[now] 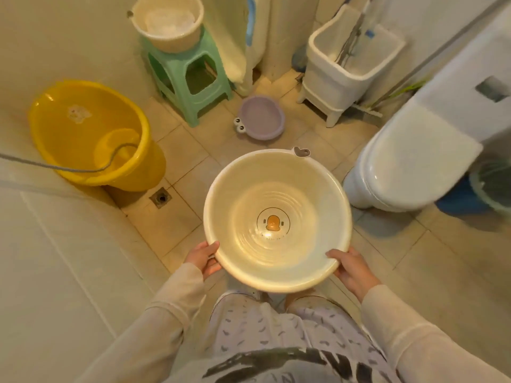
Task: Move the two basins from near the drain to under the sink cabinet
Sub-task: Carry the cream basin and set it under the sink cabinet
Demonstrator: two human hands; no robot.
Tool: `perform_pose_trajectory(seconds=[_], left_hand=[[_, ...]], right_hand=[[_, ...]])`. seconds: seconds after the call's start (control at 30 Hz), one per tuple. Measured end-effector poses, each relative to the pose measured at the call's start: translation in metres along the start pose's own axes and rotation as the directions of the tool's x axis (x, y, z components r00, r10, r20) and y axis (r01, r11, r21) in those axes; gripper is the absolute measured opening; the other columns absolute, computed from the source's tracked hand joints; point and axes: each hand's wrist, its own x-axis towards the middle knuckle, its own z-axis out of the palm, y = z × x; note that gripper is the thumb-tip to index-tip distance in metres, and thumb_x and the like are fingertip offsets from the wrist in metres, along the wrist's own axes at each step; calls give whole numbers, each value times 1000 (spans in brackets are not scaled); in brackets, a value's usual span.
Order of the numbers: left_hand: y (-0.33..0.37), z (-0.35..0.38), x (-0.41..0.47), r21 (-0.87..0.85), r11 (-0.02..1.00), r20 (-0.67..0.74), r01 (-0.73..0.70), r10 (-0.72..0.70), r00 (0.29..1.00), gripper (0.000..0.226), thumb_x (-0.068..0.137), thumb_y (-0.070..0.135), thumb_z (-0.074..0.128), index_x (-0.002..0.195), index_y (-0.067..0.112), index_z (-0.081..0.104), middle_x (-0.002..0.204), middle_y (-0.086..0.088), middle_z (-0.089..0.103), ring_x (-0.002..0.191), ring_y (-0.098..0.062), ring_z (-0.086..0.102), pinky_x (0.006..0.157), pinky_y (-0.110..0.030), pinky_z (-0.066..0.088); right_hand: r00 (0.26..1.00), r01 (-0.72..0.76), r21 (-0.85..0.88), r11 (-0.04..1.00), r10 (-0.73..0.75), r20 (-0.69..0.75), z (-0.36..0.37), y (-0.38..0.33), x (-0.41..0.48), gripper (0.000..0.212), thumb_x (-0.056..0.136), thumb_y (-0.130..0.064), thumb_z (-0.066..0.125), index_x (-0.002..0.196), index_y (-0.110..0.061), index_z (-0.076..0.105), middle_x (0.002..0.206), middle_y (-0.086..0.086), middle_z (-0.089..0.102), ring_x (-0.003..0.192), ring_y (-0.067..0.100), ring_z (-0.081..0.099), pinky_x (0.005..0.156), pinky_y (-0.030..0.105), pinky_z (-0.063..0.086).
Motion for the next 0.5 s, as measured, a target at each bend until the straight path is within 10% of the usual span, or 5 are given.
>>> perform_pose_trajectory(seconds=[0.13,0.5], left_hand=[[7,24,11,252,968,78,6,-27,997,39,91,11,53,130,5,50,89,-8,64,79,-21,63,78,-37,59],[-28,181,-5,757,636,305,-148,-144,941,11,89,9,55,98,10,59,82,-7,63,73,-21,61,58,-31,57]], right_hand=[[992,13,190,982,11,-126,-31,35,-23,39,80,10,57,113,-10,53,96,10,63,98,29,58,83,40,53],[931,160,686,710,122,-343,-139,140,-83,44,80,13,54,119,-9,54,102,12,65,90,26,60,66,32,58]])
